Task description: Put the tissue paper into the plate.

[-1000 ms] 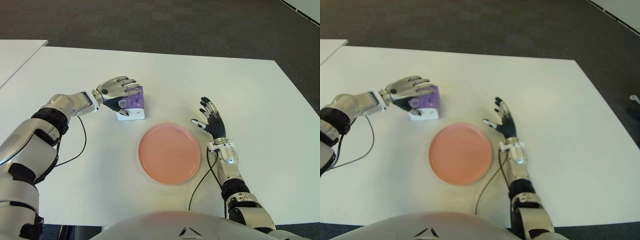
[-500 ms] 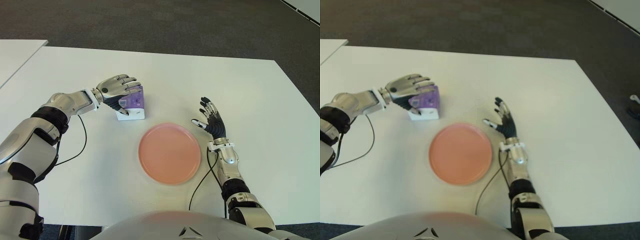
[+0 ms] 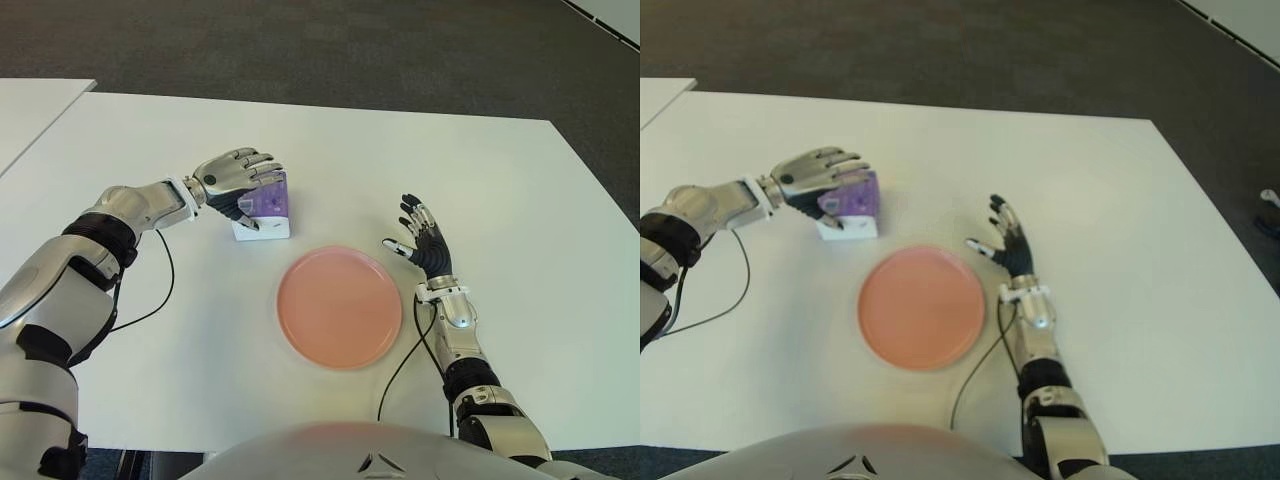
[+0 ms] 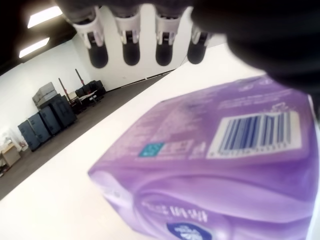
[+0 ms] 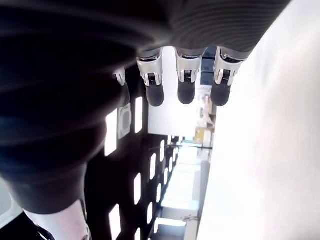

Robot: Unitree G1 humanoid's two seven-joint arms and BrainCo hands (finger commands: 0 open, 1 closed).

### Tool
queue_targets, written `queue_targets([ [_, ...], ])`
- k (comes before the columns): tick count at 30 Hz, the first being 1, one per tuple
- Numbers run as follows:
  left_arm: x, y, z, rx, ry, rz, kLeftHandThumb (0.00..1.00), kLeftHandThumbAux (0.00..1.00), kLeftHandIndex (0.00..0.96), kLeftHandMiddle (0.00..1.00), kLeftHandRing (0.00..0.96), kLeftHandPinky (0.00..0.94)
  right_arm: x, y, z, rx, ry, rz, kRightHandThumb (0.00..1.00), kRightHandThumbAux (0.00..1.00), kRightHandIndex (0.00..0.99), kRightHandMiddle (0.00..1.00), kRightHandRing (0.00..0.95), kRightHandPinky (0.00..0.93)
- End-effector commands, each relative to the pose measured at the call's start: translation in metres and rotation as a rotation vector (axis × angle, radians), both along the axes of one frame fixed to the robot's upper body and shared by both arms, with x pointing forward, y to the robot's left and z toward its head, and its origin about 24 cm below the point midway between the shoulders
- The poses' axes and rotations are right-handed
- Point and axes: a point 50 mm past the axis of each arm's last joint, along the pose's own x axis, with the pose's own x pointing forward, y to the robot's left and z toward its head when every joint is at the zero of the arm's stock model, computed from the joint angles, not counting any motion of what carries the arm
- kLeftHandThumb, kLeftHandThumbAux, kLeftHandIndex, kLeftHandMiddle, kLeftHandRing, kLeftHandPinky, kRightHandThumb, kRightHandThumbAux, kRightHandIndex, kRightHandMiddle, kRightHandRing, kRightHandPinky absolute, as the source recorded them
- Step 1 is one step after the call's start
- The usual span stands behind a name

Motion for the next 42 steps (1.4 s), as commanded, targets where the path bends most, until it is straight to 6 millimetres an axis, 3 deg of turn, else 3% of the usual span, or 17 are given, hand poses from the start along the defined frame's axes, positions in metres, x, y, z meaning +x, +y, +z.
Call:
queue_targets([
  [1,-0.004,0.0,-0.008,-0.01,0.043,0.009,0.036,0.332,0.0,0.0,0.0,0.0,-0.04,-0.006,-0.044,-0.015,0.193,-0.032,0.0,0.798,0.0,0.0,0.0,0.0],
  [22,-0.008,0.002,-0.02,0.013,0.121,0.035,0.031,0.328,0.0,0.0,0.0,0.0,-0.042,-0.005,-0.044,0.006,0.197,-0.029,0.0,0.806,0.0,0.0,0.0,0.0],
  [34,-0.025,0.001,-0.061,0.063,0.21,0.044,0.016,0.309,0.0,0.0,0.0,0.0,-0.042,-0.004,-0.044,0.0,0.197,-0.022,0.0,0.797,0.0,0.0,0.0,0.0],
  [42,-0.033,0.001,-0.073,0.083,0.253,0.039,0.007,0.307,0.0,0.0,0.0,0.0,-0.043,-0.006,-0.044,-0.004,0.203,-0.029,0.0,0.791,0.0,0.0,0.0,0.0],
])
